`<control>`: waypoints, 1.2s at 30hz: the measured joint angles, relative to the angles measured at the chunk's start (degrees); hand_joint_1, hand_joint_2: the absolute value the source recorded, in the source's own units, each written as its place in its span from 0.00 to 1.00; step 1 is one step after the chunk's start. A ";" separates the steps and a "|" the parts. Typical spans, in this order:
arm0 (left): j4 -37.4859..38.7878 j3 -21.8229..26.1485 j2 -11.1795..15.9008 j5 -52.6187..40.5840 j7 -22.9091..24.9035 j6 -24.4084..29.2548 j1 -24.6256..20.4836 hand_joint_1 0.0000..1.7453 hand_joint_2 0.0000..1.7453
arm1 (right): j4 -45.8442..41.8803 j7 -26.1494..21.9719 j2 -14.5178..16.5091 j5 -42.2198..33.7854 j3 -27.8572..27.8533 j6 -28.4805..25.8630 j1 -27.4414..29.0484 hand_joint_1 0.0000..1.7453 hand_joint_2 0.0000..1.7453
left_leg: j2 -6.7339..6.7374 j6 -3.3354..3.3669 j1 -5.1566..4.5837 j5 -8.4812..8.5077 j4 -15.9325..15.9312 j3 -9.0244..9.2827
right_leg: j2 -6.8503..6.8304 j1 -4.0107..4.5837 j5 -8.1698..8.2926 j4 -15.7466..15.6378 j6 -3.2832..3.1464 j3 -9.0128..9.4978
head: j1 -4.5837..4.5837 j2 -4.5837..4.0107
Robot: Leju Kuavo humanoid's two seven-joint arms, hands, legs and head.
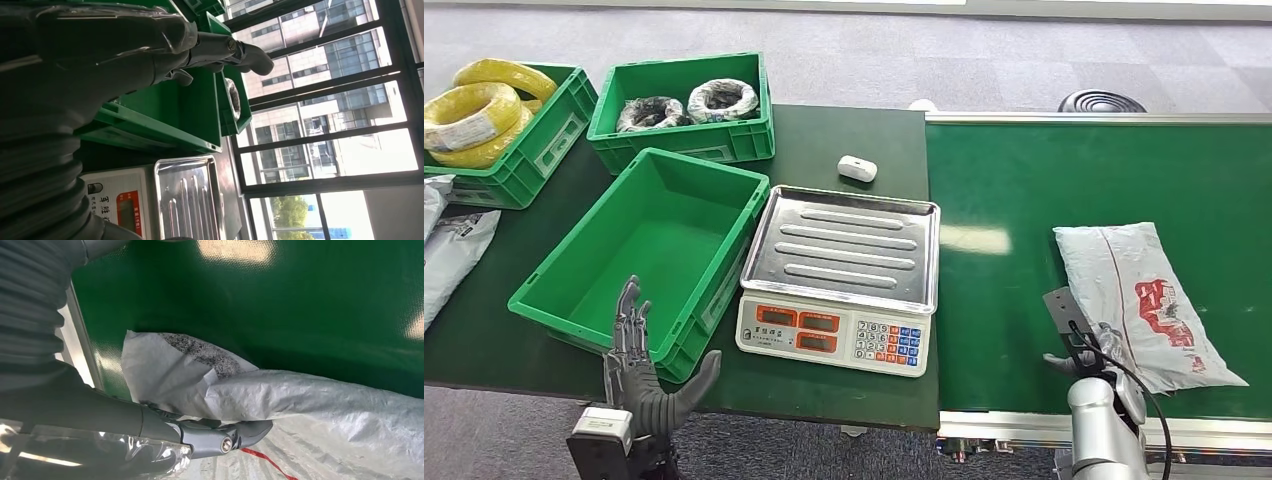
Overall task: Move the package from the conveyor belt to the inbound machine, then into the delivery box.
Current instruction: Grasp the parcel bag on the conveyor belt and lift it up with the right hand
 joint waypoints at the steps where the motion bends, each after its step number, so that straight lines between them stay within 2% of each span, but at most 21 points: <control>1: 0.05 0.00 0.00 -0.02 0.00 0.01 -0.01 0.00 1.00 | -0.26 0.09 0.10 -0.12 0.33 0.01 0.24 0.00 1.00 | 0.00 0.00 0.00 0.00 0.00 0.00 | 0.00 0.00 0.00 0.00 0.00 0.00 | 0.00 0.00; 9: 0.11 0.04 0.00 -0.03 0.00 0.01 -0.05 0.00 1.00 | -1.13 0.20 0.35 -0.43 1.68 0.30 0.97 0.02 1.00 | 0.01 0.00 0.00 0.00 0.00 0.00 | 0.00 -0.01 0.00 -0.01 0.00 0.01 | 0.01 0.01; 13: 0.22 0.06 0.02 -0.03 0.00 0.01 -0.16 0.00 1.00 | -1.19 0.20 0.41 -0.60 1.90 0.38 1.02 0.80 1.00 | 0.00 0.00 0.00 0.00 0.00 0.00 | 0.00 -0.01 0.00 0.00 0.00 0.01 | 0.01 -0.01; 17: 0.24 0.11 0.03 0.05 0.03 0.01 -0.53 0.00 1.00 | -1.38 0.20 0.35 -0.86 2.13 0.39 1.02 0.94 1.00 | 0.01 0.00 0.00 0.00 0.00 0.00 | 0.00 -0.01 0.00 0.00 0.00 0.01 | 0.01 0.01; 36: 0.24 0.57 0.04 -0.04 0.85 -0.21 -0.89 0.00 1.00 | -3.82 0.02 0.36 -2.01 2.89 0.26 1.70 0.99 1.00 | -0.01 0.00 0.00 0.00 0.00 0.00 | 0.00 0.00 0.00 0.00 0.00 0.00 | 0.01 0.01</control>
